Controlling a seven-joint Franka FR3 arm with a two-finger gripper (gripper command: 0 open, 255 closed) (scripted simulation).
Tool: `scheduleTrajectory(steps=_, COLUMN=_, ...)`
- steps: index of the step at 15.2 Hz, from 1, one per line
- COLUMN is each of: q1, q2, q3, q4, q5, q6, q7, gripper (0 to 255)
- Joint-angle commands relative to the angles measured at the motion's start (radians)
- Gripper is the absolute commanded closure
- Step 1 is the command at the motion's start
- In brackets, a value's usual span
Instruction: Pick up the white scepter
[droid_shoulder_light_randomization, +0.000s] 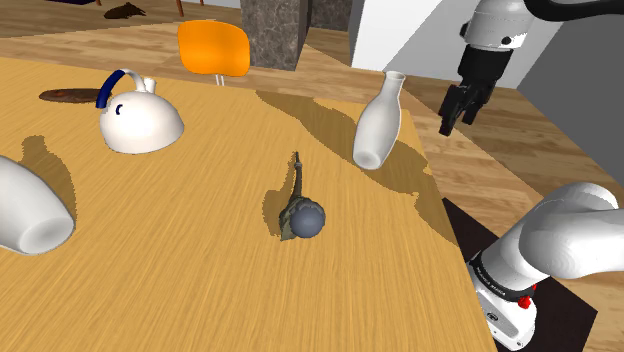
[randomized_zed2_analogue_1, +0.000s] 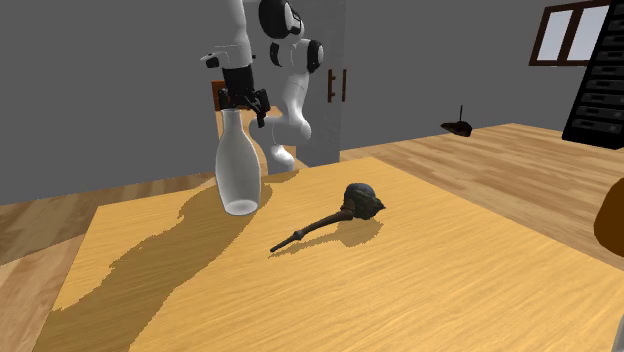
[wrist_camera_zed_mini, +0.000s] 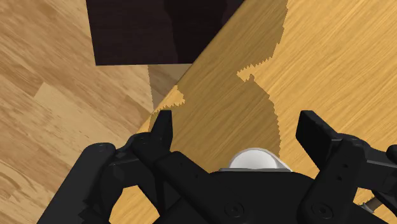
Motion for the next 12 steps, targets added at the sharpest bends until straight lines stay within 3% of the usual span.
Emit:
scheduleTrajectory(steps=1, q1=0.000, q2=0.000, q3=0.000, q4=0.000, q5=0.000, q6=0.000, q7=0.000, gripper=0)
scheduleTrajectory(steps=12, q1=-0.004, q2=0.250, q3=0.264, q4=0.087, q5=0.191, q6=0.125, q7=0.436, gripper=0)
